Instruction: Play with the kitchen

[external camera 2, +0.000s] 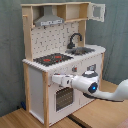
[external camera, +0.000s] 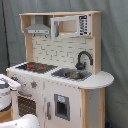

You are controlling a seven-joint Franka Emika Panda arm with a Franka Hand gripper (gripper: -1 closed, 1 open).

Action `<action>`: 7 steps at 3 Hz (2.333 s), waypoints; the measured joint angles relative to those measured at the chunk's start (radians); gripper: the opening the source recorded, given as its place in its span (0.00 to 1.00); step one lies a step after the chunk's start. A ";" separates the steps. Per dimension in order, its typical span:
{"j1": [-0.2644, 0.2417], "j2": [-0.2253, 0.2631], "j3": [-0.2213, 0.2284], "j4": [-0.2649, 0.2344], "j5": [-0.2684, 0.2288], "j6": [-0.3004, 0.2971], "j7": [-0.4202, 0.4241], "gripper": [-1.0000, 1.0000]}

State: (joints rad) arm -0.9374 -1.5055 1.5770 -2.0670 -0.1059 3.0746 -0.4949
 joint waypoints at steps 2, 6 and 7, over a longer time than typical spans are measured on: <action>0.002 -0.008 -0.002 0.003 -0.001 -0.011 -0.242 0.00; 0.004 0.001 -0.006 0.003 -0.036 -0.012 -0.399 1.00; 0.005 0.011 -0.006 0.003 -0.036 -0.012 -0.343 1.00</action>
State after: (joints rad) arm -0.9324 -1.4948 1.5709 -2.0636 -0.1418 3.0630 -0.8381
